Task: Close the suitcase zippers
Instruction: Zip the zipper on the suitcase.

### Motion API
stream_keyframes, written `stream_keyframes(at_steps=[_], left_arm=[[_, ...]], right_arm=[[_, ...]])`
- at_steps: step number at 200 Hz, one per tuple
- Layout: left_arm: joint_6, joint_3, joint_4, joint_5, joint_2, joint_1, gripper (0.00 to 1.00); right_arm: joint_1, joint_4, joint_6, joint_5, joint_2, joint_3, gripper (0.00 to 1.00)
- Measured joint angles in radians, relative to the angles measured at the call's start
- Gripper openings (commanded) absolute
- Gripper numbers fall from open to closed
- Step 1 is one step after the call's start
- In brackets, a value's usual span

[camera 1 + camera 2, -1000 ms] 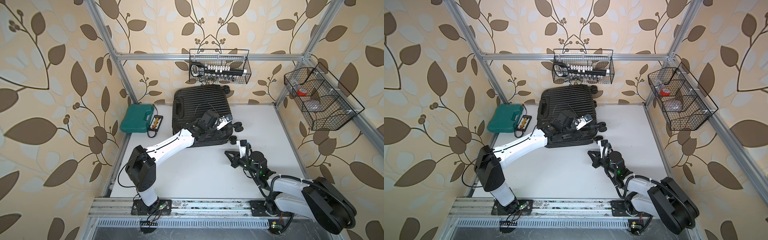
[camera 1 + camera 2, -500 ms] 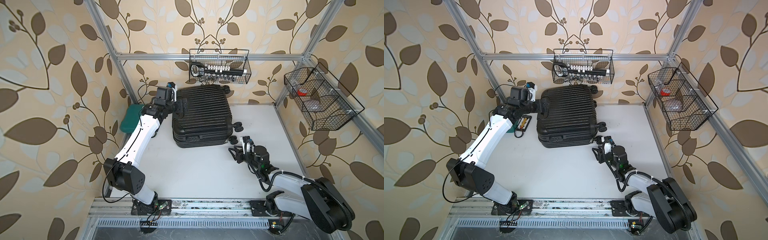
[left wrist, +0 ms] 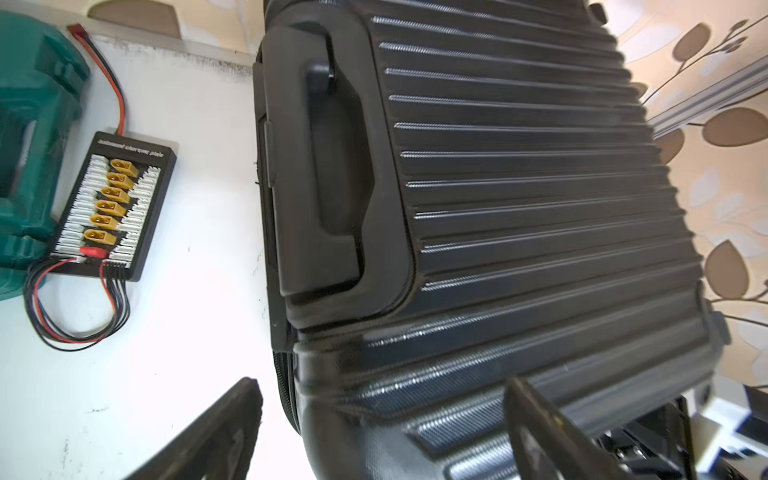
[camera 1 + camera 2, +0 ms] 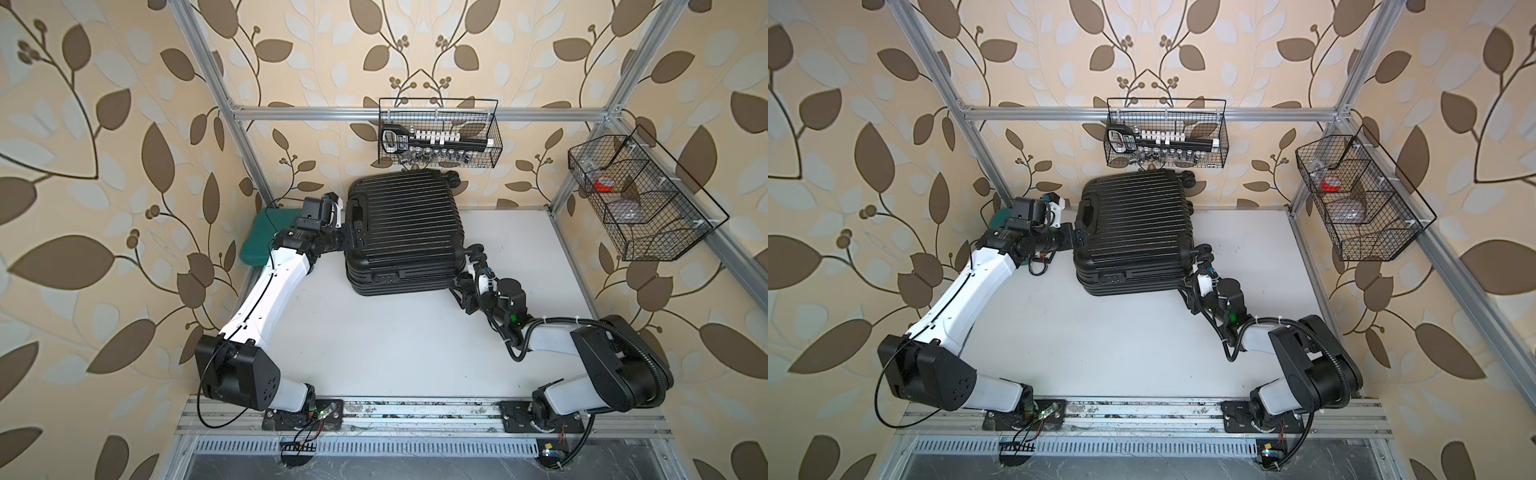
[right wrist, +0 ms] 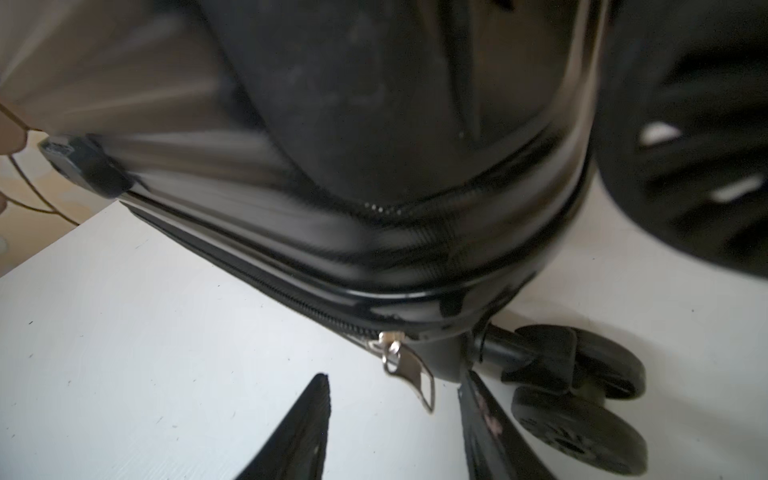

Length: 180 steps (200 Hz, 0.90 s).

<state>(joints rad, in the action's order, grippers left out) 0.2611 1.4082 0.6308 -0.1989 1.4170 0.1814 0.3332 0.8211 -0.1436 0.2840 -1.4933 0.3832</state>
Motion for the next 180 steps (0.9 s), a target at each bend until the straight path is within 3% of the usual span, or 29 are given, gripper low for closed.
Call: stream_keyframes(at_steps=[98,150,180], left_arm=[[-0.008,-0.007,-0.005,0.008,-0.010,-0.013,0.93],[-0.014,-0.007,-0.005,0.016,-0.010,-0.014,0.96],[0.016,0.032,0.035,0.017,0.023,-0.042,0.96]], right_arm=[[-0.002,0.019,0.007,-0.021,-0.106,0.055,0.23],[-0.001,0.021,0.002,-0.023,-0.111,0.055,0.00],[-0.001,0.015,-0.001,-0.026,-0.104,0.055,0.00]])
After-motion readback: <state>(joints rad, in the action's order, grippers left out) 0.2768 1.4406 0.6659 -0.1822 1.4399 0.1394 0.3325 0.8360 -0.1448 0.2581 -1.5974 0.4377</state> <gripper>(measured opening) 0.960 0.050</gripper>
